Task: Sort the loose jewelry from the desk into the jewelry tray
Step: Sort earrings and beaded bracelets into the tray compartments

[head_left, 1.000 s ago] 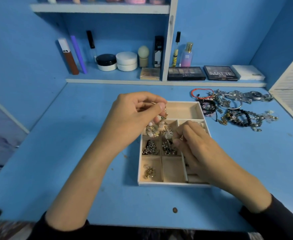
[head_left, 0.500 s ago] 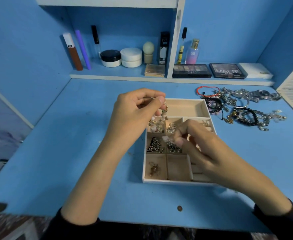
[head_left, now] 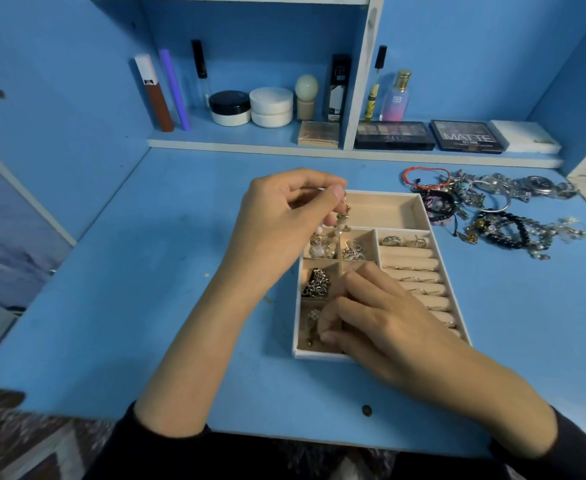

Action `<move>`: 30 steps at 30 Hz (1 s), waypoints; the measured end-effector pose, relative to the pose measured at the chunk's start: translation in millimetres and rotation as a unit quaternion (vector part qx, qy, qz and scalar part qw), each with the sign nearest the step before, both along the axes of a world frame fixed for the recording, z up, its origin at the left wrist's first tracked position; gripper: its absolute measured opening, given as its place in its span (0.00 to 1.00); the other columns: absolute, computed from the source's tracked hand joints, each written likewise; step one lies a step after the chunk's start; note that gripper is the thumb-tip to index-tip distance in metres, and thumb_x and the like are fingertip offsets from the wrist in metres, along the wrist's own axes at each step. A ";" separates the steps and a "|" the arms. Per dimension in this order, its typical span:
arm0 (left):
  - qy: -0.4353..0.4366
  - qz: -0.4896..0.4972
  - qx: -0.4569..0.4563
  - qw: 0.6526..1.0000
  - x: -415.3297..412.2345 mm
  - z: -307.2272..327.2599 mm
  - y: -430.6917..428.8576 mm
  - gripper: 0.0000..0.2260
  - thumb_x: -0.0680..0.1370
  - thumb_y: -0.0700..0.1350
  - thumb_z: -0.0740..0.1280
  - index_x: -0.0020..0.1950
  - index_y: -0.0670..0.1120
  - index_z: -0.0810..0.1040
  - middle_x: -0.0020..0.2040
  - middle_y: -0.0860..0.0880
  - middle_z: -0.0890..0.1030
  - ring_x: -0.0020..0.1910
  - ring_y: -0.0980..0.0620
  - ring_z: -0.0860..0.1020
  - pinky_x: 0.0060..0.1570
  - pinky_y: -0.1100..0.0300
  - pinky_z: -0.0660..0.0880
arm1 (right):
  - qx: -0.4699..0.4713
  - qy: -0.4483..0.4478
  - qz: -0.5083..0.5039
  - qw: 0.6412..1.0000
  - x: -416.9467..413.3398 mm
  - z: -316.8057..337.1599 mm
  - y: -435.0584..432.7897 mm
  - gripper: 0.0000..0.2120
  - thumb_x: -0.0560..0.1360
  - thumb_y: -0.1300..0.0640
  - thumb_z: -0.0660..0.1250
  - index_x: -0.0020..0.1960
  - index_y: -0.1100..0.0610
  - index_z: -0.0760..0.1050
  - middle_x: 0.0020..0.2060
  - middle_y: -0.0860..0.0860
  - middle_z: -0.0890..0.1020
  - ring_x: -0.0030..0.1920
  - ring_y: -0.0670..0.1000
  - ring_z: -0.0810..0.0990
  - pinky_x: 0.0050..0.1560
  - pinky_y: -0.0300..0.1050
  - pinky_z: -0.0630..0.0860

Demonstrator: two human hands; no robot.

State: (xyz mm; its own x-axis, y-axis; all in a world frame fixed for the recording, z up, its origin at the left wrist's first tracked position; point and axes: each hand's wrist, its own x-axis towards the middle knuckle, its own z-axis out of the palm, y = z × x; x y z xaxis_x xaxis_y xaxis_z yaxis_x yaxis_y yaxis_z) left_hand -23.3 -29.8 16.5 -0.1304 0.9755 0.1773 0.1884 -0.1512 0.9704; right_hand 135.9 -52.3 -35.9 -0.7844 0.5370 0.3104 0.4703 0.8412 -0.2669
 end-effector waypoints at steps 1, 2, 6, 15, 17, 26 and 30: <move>0.003 -0.003 -0.001 1.000 0.5 0.6 -0.2 0.04 0.75 0.40 0.67 0.47 0.44 0.82 0.37 0.48 0.84 0.32 0.57 0.77 0.36 0.65 0.74 | -0.010 0.016 0.000 1.000 1.5 1.5 1.7 0.08 0.76 0.51 0.61 0.46 0.53 0.76 0.44 0.47 0.74 0.45 0.49 0.68 0.47 0.43 0.70; 0.006 -0.008 -0.002 1.000 0.9 1.4 -0.8 0.04 0.75 0.40 0.68 0.47 0.44 0.82 0.37 0.48 0.84 0.32 0.56 0.77 0.37 0.65 0.75 | -0.023 0.036 -0.005 0.999 3.8 3.0 3.5 0.08 0.76 0.51 0.62 0.46 0.53 0.77 0.43 0.47 0.74 0.45 0.48 0.69 0.47 0.41 0.69; 0.028 -0.044 -0.016 0.999 1.4 7.6 -7.1 0.04 0.74 0.40 0.68 0.46 0.45 0.82 0.37 0.47 0.84 0.33 0.54 0.79 0.37 0.63 0.77 | -0.075 0.155 -0.097 0.980 18.2 10.0 12.5 0.06 0.74 0.51 0.63 0.44 0.52 0.78 0.38 0.46 0.76 0.41 0.45 0.71 0.44 0.35 0.67; 0.029 -0.151 -0.114 0.982 11.8 9.2 -37.8 0.02 0.71 0.36 0.71 0.42 0.40 0.81 0.35 0.43 0.83 0.33 0.47 0.81 0.35 0.60 0.80 | -0.191 0.310 -0.224 0.904 41.5 16.2 23.3 0.04 0.72 0.52 0.64 0.41 0.51 0.77 0.34 0.49 0.77 0.36 0.50 0.73 0.37 0.41 0.70; 0.041 -0.161 -0.136 0.977 14.9 6.1 -41.9 0.02 0.71 0.36 0.71 0.43 0.39 0.81 0.35 0.42 0.83 0.35 0.46 0.82 0.34 0.62 0.79 | -0.195 0.309 -0.223 0.904 40.9 16.6 22.7 0.04 0.72 0.52 0.64 0.42 0.51 0.77 0.34 0.49 0.77 0.37 0.49 0.74 0.38 0.40 0.70; 0.142 -0.182 -0.153 0.961 17.3 -2.9 -43.1 0.02 0.70 0.39 0.73 0.41 0.45 0.81 0.37 0.50 0.84 0.36 0.58 0.81 0.43 0.63 0.79 | -0.193 0.294 -0.221 0.910 36.3 15.6 19.2 0.04 0.72 0.51 0.64 0.42 0.49 0.78 0.37 0.50 0.80 0.40 0.50 0.76 0.41 0.47 0.72; 0.184 -0.172 -0.137 0.958 14.9 -1.3 -42.2 0.02 0.70 0.45 0.73 0.40 0.51 0.81 0.37 0.56 0.83 0.32 0.67 0.77 0.40 0.70 0.75 | -0.213 0.235 -0.186 0.930 37.7 19.2 16.9 0.06 0.72 0.52 0.64 0.45 0.46 0.79 0.37 0.45 0.79 0.39 0.47 0.75 0.37 0.36 0.69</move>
